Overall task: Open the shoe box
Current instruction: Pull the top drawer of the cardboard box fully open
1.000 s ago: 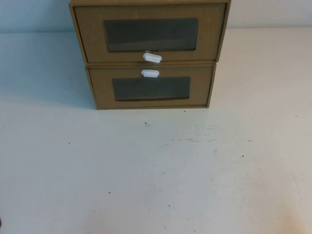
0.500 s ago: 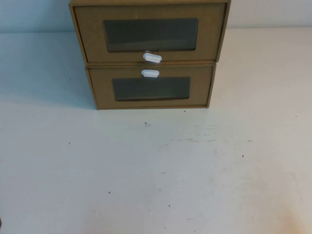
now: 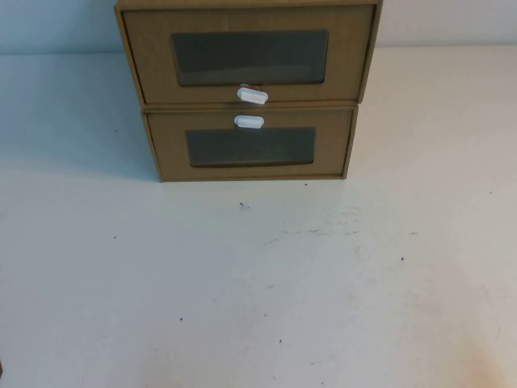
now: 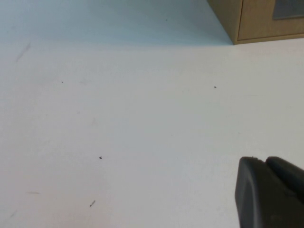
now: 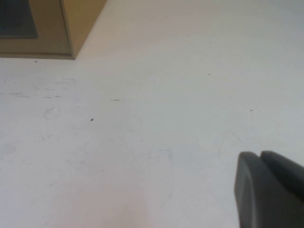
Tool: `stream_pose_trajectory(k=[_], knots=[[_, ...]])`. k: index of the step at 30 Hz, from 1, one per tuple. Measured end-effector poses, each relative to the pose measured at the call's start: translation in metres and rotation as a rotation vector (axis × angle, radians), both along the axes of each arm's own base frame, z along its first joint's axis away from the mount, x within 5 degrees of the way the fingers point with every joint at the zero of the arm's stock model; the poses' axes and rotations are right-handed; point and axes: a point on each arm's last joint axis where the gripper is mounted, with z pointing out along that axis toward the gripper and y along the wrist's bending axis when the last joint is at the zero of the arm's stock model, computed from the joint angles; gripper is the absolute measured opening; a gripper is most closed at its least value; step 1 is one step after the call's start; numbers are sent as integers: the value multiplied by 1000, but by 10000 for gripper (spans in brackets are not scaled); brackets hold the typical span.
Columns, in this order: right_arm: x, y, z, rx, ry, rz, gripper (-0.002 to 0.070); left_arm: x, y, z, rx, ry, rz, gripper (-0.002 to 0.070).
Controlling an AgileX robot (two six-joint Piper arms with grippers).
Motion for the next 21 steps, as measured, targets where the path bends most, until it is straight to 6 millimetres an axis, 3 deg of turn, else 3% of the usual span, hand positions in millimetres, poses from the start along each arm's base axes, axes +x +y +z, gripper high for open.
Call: stream_pose_trajectory(k=[7,15,21], knots=[[0,0,0,0,0,0,-15,0,0,0,11,-1,0,-4],[0,0,0,0,0,0,-15,0,7,0,206,-14,14,-4],[0,0,0,0,0,0,-15,1,8,1,247,-16,16,-4]])
